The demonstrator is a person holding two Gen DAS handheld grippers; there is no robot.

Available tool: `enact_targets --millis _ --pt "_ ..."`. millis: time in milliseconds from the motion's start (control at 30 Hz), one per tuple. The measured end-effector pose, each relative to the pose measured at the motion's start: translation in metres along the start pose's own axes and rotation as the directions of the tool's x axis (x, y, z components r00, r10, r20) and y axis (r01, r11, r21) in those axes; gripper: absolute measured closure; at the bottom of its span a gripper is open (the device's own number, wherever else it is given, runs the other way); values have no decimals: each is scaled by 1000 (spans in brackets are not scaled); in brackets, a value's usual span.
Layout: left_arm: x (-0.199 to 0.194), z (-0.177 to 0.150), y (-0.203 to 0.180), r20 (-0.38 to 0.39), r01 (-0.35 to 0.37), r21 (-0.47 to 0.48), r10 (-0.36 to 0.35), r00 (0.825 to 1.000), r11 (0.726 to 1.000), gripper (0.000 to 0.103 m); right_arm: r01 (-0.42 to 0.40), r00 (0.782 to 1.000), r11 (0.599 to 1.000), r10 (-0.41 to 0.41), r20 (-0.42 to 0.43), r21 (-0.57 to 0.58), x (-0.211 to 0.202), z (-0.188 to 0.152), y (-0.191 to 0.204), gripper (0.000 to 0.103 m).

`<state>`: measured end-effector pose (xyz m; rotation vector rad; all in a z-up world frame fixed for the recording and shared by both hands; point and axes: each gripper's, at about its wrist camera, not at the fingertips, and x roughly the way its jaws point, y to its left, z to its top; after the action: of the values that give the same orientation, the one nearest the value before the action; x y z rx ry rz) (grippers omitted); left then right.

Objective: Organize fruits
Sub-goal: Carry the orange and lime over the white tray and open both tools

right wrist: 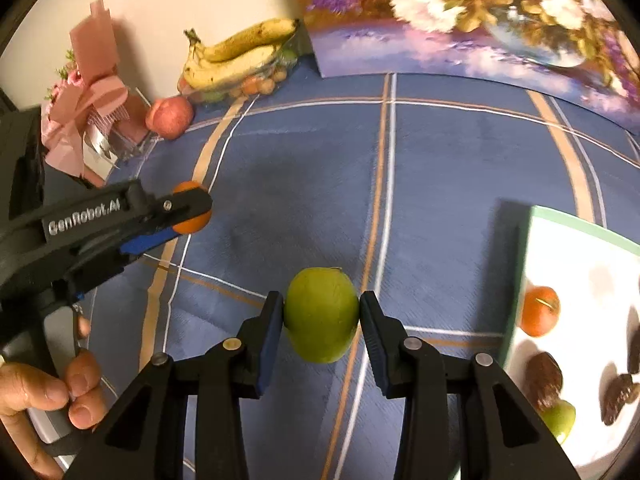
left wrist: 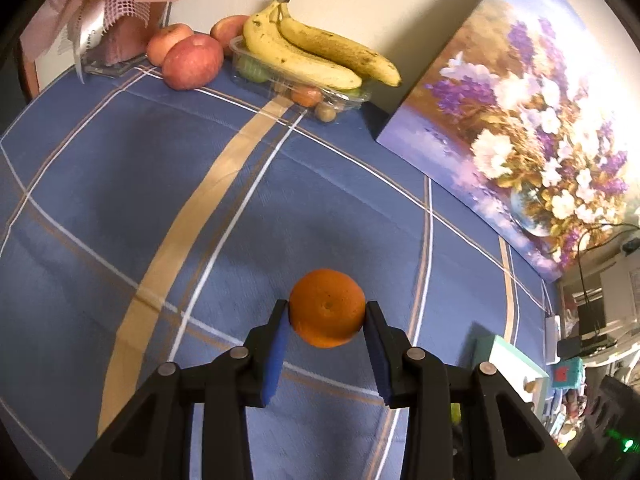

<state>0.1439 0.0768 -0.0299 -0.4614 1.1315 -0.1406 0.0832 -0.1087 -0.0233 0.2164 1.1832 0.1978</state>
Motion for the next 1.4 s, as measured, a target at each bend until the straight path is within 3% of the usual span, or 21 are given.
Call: enact_targets --millis 233,667,1000,1133,1400 --pt "-10 -30 -18 -1 -7 24 7 1000 1000 63 29 997 998 -33 65 60 -40 -19 -28 62" --pt "-26 -81 -60 -11 45 100 -44 999 994 63 61 984 980 -90 152 187 -92 -55 -81 62" --pt "-24 -112 -108 -38 34 242 -26 999 970 63 75 977 954 -128 168 289 -109 -72 -124 62" --pt "-12 -126 -125 -86 58 287 -35 996 956 63 80 979 938 -138 152 336 -107 -75 -143 62" --pt "10 -154 -162 -205 153 363 -81 975 919 63 157 961 882 -241 139 445 -120 -84 -192 62"
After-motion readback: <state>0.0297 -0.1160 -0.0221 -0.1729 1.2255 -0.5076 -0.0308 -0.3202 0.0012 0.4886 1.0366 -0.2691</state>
